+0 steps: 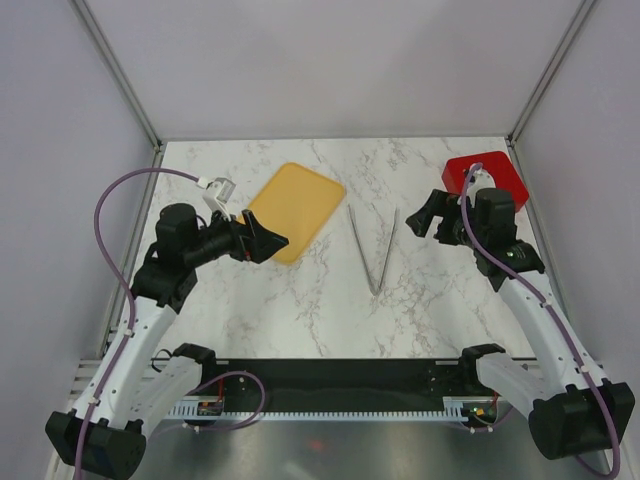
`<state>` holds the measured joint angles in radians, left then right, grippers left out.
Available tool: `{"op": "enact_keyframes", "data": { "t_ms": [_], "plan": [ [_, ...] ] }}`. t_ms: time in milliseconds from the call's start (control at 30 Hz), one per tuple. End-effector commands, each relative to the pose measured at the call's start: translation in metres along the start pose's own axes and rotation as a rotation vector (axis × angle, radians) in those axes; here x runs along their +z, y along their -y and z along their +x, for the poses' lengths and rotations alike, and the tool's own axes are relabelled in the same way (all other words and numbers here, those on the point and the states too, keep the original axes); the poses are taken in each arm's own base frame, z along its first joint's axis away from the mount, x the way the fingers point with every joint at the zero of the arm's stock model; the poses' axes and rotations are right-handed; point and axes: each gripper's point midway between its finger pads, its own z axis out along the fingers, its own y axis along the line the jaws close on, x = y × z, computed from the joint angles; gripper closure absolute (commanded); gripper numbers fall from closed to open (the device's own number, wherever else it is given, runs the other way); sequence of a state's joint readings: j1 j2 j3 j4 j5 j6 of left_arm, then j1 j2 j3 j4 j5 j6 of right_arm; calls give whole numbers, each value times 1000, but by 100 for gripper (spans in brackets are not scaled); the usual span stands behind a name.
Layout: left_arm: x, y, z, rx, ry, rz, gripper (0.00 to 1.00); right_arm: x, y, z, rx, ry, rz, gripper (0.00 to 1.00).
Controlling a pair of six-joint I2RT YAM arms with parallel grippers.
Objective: Pack the chocolate
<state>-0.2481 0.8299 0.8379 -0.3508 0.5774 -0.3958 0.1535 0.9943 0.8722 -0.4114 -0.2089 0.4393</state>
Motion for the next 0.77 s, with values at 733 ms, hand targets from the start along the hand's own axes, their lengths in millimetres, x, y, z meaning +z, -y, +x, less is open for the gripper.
{"op": "enact_keyframes", "data": {
  "t_ms": [733],
  "plan": [
    [-6,12,-14,88,72,50,0,-3,-20,-19,-67,115,-117,2]
  ]
}}
